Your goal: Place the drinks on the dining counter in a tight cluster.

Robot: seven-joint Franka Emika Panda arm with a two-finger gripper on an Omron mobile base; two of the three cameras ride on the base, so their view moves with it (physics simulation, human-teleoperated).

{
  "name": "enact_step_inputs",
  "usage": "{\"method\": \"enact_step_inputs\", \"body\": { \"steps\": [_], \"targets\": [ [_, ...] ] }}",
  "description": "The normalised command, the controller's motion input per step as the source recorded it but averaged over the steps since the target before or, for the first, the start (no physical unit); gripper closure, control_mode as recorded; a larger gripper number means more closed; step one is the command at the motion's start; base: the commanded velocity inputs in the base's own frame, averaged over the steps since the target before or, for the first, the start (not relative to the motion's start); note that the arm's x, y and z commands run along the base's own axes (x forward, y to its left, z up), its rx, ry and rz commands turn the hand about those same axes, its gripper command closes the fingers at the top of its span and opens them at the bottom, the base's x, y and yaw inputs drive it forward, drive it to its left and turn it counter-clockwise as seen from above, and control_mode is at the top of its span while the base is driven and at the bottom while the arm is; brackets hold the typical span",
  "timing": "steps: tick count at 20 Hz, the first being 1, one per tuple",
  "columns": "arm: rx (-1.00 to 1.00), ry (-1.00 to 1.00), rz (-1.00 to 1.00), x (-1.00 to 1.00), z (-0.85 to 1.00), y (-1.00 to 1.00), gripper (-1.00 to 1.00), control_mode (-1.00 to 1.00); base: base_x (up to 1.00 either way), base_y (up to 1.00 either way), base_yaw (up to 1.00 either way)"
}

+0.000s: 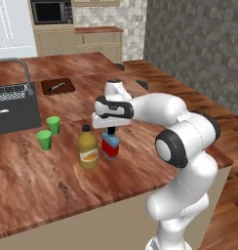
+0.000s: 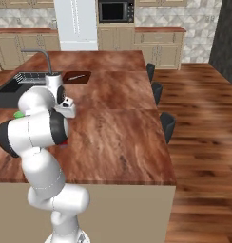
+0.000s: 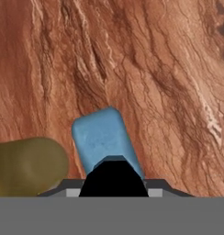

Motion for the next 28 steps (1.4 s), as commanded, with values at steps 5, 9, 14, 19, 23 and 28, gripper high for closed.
{"method": "enact_step_inputs", "body": {
  "steps": [5,9,14,19,23,28],
  "targets": [
    [0.00,0.00,-0.01,0.00,0.00,0.23,1.00,-1.00,0.00,0.00,0.00],
    [0.00,0.00,-0.01,0.00,-0.03,0.13,1.00,-1.00,0.00,0.00,0.00],
    [0.00,-0.01,-0.02,0.01,-0.32,0.00,1.00,-1.00,0.00,0.00,0.00],
    [0.00,-0.03,-0.01,0.08,-0.07,-0.04,1.00,-1.00,0.00,0.00,0.00],
    [0.00,-0.03,0.00,0.23,0.00,-0.13,1.00,-1.00,0.00,0.00,0.00],
    [0.00,-0.06,0.00,0.01,-0.10,-0.06,1.00,-1.00,0.00,0.00,0.00]
  ]
}}
